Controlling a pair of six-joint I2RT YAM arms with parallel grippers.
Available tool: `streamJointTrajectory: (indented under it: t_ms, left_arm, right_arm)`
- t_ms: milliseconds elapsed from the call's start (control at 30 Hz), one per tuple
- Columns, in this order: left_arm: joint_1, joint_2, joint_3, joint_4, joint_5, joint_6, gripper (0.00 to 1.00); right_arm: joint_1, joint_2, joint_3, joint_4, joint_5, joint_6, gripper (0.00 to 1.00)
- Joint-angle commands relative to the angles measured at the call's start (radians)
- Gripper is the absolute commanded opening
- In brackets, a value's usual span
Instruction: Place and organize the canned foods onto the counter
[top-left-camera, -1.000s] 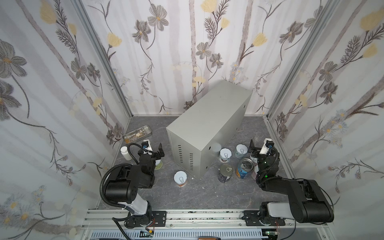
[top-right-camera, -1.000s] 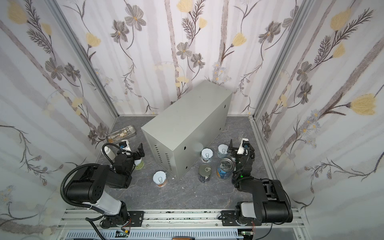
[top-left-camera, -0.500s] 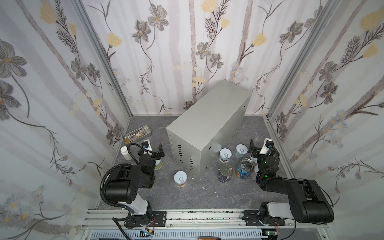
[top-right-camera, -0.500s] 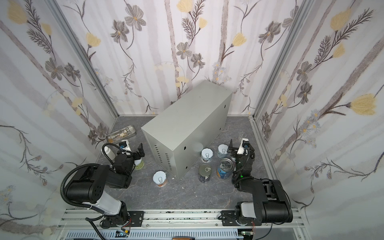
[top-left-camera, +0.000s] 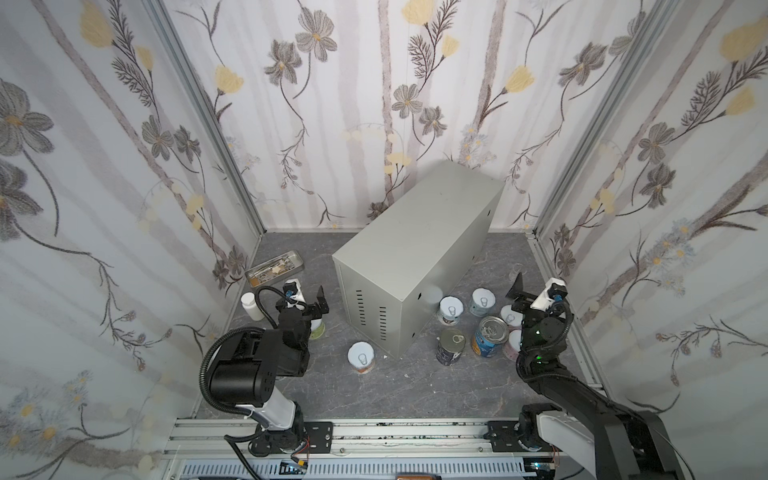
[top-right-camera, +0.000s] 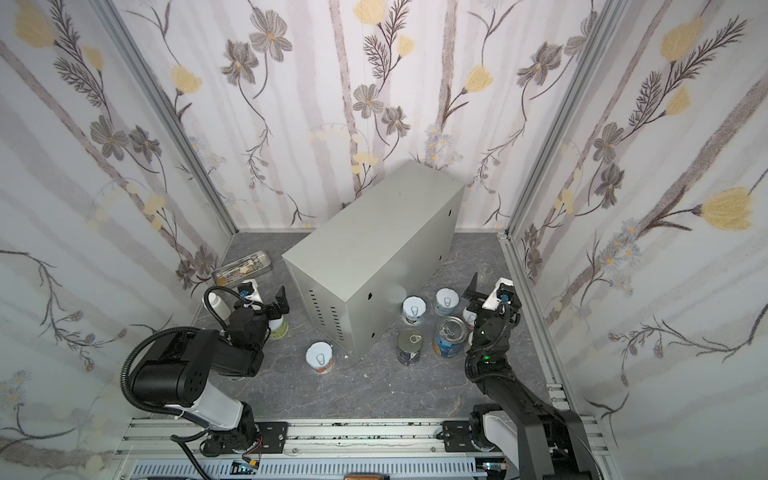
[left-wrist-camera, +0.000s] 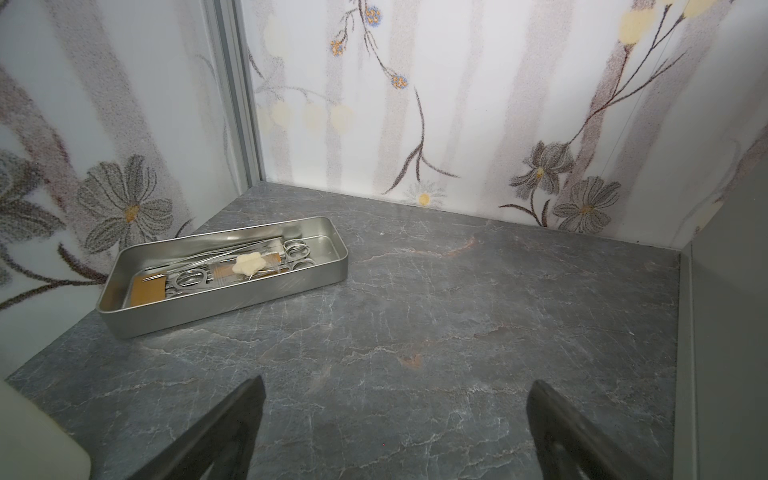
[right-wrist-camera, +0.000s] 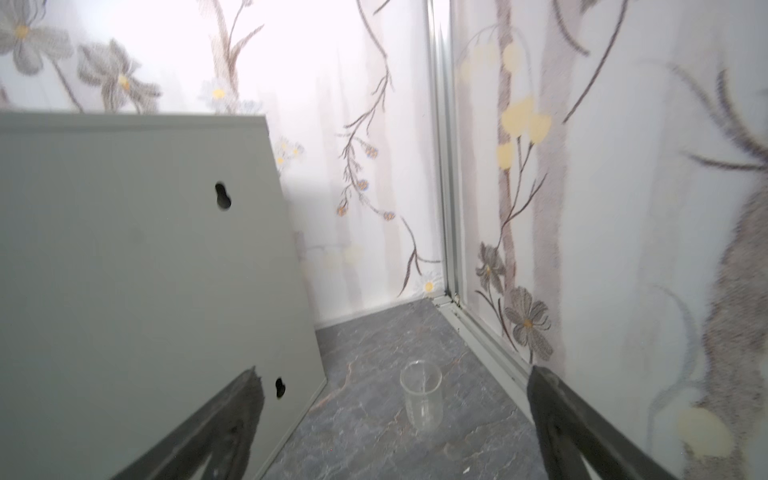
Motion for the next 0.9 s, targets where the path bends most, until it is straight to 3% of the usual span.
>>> streamJointTrajectory:
  t_ms: [0,133,333,367,433,567,667,733,867]
  left_arm:
    - [0.0,-0.002,0.005,0.019,0.001,0.007,1.0]
    - [0.0,-0.002,0.004,0.019,0.001,0.008,1.0]
    - [0.005,0.0,0.01,0.009,0.0,0.003,1.0]
    - [0.002,-0.005,0.009,0.011,-0.032,-0.002,1.0]
    - [-0.015,-0.07,0.001,-0.027,-0.198,-0.04,1.0]
    - [-0.03,-0.275,0.037,-0.227,-0.256,-0.049,1.0]
    - [-0.038,-0.48,0.043,-0.361,-0.316,-0.156,1.0]
    - [-0.039,-0.594,0.116,-0.614,-0.335,-0.241,1.0]
    - [-0.041,-0.693,0.277,-1.04,-0.248,-0.351,1.0]
  right_arm:
    - [0.002,-0.142,0.064,-0.367,0.089,0.096,1.0]
    - [0.003,-0.292,0.112,-0.59,0.039,0.183,1.0]
    - [0.016,-0.405,0.115,-0.742,-0.071,0.252,1.0]
    - [0.02,-0.42,0.112,-0.76,-0.087,0.259,1.0]
    - [0.029,-0.439,0.114,-0.796,-0.107,0.271,1.0]
    - [0.055,-0.456,0.168,-0.922,-0.148,0.271,1.0]
    - [0.074,-0.455,0.239,-1.05,-0.179,0.282,1.0]
    - [0.085,-0.455,0.284,-1.13,-0.18,0.296,1.0]
    - [0.105,-0.462,0.355,-1.267,-0.199,0.313,1.0]
